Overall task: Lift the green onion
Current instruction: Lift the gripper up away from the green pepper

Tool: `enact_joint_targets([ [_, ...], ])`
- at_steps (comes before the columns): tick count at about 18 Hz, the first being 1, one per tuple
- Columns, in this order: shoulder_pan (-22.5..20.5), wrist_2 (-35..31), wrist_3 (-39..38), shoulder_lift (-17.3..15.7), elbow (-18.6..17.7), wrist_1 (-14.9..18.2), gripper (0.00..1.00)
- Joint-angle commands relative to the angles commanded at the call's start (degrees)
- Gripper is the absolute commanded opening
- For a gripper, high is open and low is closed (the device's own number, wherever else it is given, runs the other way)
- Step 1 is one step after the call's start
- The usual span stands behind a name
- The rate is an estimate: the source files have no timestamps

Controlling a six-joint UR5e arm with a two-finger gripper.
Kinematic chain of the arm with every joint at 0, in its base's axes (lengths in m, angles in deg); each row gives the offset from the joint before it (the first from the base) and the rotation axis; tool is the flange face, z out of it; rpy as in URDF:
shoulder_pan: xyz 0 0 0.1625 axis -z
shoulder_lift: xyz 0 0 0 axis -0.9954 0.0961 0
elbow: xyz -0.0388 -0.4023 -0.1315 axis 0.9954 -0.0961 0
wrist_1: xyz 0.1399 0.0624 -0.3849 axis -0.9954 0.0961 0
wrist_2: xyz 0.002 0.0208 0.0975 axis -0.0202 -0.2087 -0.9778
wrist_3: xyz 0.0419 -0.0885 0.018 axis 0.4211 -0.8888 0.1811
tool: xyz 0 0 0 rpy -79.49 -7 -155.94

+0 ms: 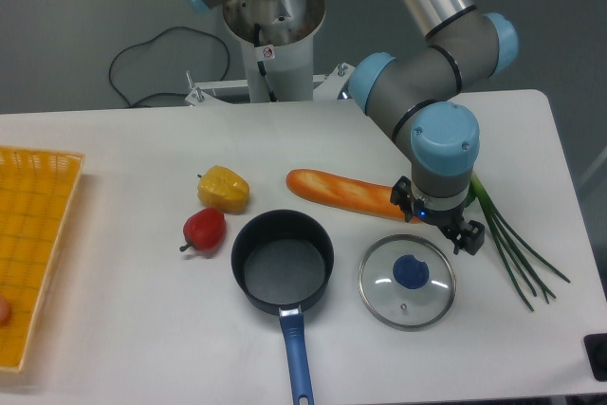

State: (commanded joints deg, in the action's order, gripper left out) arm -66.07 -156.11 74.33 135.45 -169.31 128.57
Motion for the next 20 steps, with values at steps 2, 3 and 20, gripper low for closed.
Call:
enact_joint_targets([
  [2, 0.0, 0.1, -0.3, -0.2, -0.1, 0.0, 1.0],
  [3, -0.1, 0.0, -0.4, -0.5, -0.2, 0.0, 1.0],
  [20, -11.7, -0.4, -2.7, -12.7, -13.7, -0.2, 1.0],
])
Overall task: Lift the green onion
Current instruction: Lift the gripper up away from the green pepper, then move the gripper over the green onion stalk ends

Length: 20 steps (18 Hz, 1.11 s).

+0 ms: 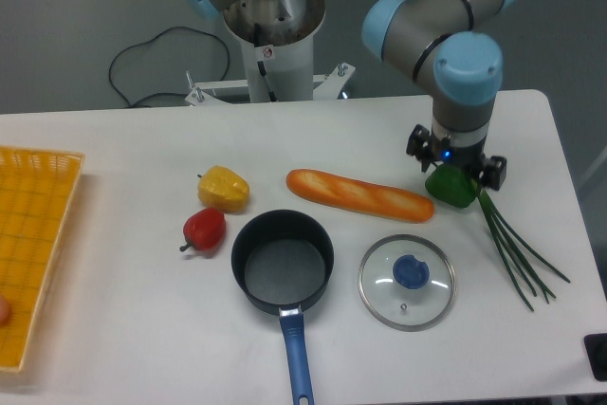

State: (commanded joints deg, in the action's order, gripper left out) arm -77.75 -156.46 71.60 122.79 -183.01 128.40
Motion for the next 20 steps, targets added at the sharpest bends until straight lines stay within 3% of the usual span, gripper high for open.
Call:
enact_joint_targets([
  [3, -2.5, -0.1, -7.2, -1.6, -0.4, 0.3, 1.0],
  [11, -6.6, 0.0, -24.9, -1.2, -0.3, 0.9, 1.0],
  [20, -7.0, 0.6, -27.4, 0.4, -1.9, 0.8, 1.0],
])
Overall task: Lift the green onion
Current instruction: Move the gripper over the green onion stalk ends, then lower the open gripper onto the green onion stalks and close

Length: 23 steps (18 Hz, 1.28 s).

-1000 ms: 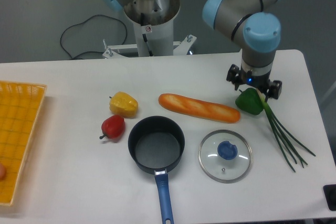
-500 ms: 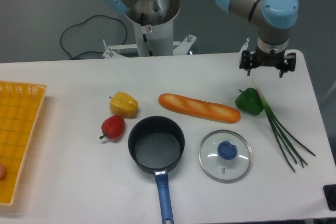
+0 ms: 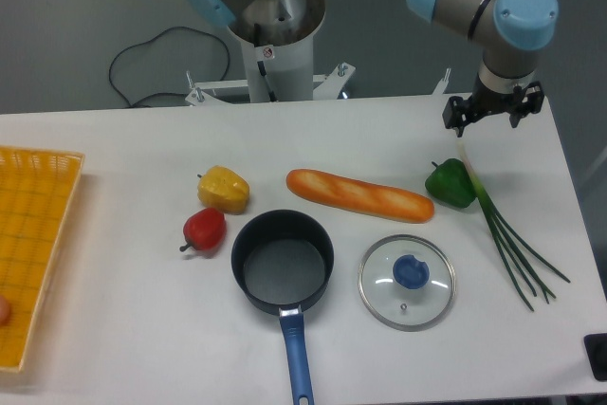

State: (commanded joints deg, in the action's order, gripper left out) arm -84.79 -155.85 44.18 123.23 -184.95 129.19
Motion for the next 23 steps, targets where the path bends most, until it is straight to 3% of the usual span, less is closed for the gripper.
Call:
enact_joint_targets([
  [12, 0.8, 0.1, -0.4, 1.9, -1.8, -0.4, 1.0],
  [17, 0.8, 0.1, -0.2, 2.4, -2.2, -0.7, 0.92],
  [23, 0.9, 0.1, 0.0, 2.5, -2.3, -0.7, 0.74],
])
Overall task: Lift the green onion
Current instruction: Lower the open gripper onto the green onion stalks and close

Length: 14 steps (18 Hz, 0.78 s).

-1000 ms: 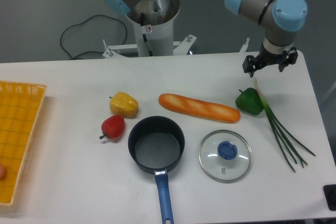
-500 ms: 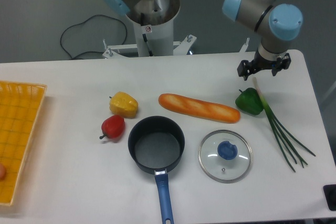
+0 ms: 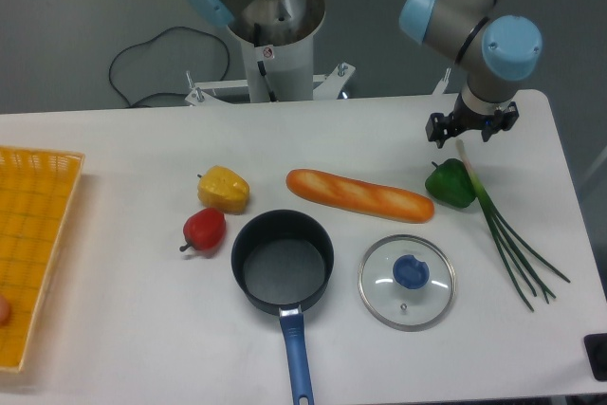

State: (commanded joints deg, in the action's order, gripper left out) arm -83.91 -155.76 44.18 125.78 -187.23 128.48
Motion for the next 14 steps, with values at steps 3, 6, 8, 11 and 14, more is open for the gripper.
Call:
enact_joint_targets([
  [3, 0.1, 0.0, 0.0, 0.3, 0.0, 0.0, 0.68],
  [6, 0.1, -0.1, 0.0, 0.4, 0.1, -0.2, 0.64],
  [8, 0.1, -0.1, 0.1, 0.4, 0.1, -0.2, 0.63],
  [11, 0.4, -0.2, 0.0, 0.4, 0.1, -0.2, 0.59],
  [14, 0.4, -0.2, -0.1, 0.4, 0.1, -0.2, 0.52],
])
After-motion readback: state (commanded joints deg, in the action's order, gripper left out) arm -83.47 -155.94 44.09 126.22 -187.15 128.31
